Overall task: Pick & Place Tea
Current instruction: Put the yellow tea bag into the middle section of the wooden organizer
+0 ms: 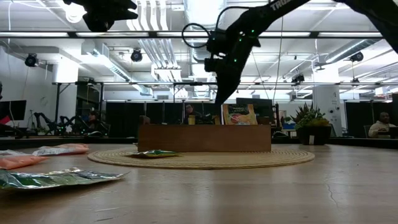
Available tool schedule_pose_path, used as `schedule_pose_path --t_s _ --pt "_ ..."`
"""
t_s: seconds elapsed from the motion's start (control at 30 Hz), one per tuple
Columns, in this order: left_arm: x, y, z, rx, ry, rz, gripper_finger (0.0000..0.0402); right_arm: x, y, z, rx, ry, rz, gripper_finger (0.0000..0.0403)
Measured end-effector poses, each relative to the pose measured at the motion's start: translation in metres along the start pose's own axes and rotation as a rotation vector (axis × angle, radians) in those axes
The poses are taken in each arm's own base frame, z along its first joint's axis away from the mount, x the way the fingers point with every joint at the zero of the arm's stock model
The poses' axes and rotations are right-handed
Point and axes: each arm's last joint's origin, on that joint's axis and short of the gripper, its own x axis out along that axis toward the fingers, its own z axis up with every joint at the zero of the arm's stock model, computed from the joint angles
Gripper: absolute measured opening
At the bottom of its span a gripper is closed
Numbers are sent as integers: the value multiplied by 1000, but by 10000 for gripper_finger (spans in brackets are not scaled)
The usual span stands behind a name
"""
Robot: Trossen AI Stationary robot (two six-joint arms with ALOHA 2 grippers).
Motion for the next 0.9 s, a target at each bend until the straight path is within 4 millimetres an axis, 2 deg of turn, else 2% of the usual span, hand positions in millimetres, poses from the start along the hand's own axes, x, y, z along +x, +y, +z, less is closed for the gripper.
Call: schedule_pose_path --t_s 0.17,0.5,0.77,0.9 --pt "0 0 0 -3 4 1 108 13 -9 -2 -11 -1 -4 256" --pt "4 1 -1 -10 11 36 108 25 -40 -10 21 -21 -43 256" --pt "8 3 -3 -17 13 84 108 53 -53 -22 50 24 10 256" --pt "9 3 -3 -52 15 87 108 63 -60 -19 60 30 9 256"
